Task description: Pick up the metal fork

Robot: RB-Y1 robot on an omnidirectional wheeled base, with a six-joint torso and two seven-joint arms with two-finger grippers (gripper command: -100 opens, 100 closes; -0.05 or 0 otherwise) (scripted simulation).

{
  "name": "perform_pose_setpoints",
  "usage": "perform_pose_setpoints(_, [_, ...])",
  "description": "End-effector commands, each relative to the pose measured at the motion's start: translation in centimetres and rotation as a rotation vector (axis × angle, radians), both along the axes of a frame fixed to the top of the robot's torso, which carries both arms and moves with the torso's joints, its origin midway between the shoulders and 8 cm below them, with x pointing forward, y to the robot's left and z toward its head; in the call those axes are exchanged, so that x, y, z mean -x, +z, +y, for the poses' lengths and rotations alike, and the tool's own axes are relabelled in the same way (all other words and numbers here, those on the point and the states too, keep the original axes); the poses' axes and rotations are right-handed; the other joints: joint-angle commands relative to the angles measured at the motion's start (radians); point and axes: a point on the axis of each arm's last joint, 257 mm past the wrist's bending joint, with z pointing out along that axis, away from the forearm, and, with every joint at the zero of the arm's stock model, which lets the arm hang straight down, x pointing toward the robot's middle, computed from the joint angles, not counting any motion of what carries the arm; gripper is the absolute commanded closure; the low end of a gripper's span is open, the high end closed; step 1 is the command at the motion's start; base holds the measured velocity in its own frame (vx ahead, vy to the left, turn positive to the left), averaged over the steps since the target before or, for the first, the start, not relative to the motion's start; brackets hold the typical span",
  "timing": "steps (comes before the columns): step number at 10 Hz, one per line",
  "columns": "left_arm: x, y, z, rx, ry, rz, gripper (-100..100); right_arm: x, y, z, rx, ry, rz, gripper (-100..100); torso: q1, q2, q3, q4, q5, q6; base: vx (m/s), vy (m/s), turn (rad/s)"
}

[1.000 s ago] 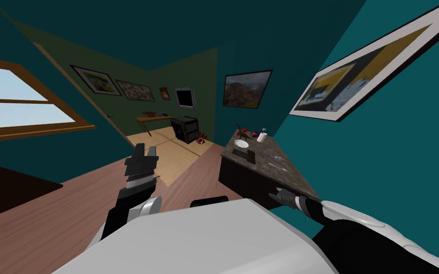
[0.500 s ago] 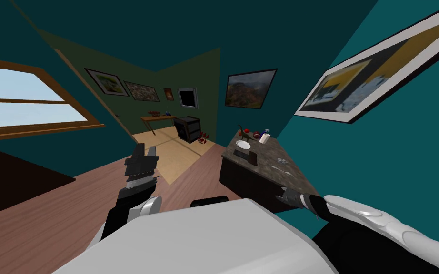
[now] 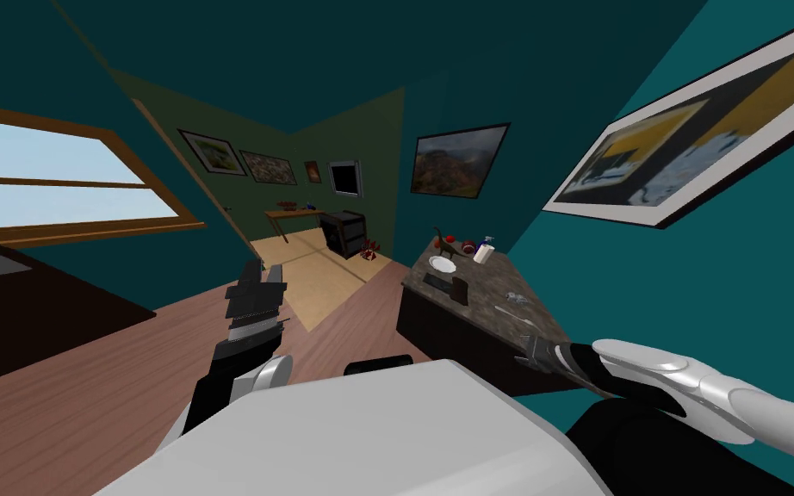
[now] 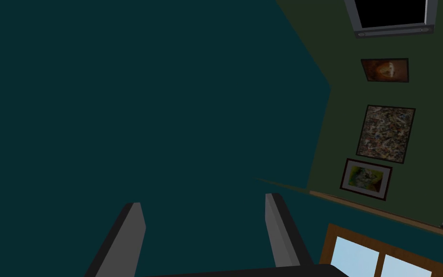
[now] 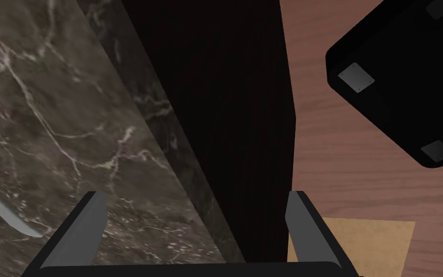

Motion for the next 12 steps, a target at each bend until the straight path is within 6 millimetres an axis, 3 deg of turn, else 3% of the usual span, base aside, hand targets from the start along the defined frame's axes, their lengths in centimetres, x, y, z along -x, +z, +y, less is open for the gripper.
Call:
perform_pose_setpoints(1, [0.0, 0.0, 0.0, 0.0, 0.0, 0.0, 0, -0.1, 0.9, -1.9, 0.06, 0.054, 0.035, -100, 0.0, 0.0, 0.0, 0.0, 0.0, 0.0, 0.066, -0.099, 0.122])
perform_pose_setpoints(5, [0.0, 0.0, 0.0, 0.0, 0.0, 0.0, 0, 0.2, 2.1, -4.4, 0.142, 0.124, 0.088, -100, -0.003, -0.002, -0.001, -0.001, -0.001, 0.0, 0.078, -0.126, 0.087])
perform_pose_setpoints(8, [0.0, 0.0, 0.0, 0.0, 0.0, 0.0, 0, 0.4, 2.2, -4.7, 0.15, 0.131, 0.097, -100, -0.008, -0.006, -0.004, -0.002, -0.002, 0.0, 0.103, -0.15, 0.069])
perform_pose_setpoints(9, [0.0, 0.0, 0.0, 0.0, 0.0, 0.0, 0, 0.4, 2.2, -4.7, 0.151, 0.133, 0.098, 0, -0.002, -0.003, -0.002, -0.001, -0.002, 0.0, 0.01, -0.016, 0.003])
perform_pose_setpoints(10, [0.0, 0.0, 0.0, 0.0, 0.0, 0.0, 0, 1.1, 1.9, -5.3, 0.154, 0.127, 0.096, -100, 0.002, 0.0, 0.0, 0.0, 0.0, 0.001, 0.024, 0.005, 0.049])
perform_pose_setpoints(12, [0.0, 0.0, 0.0, 0.0, 0.0, 0.0, 0, 1.9, 1.6, -5.8, 0.156, 0.121, 0.095, -100, 0.006, 0.0, 0.0, 0.0, 0.001, 0.001, 0.035, 0.024, 0.034])
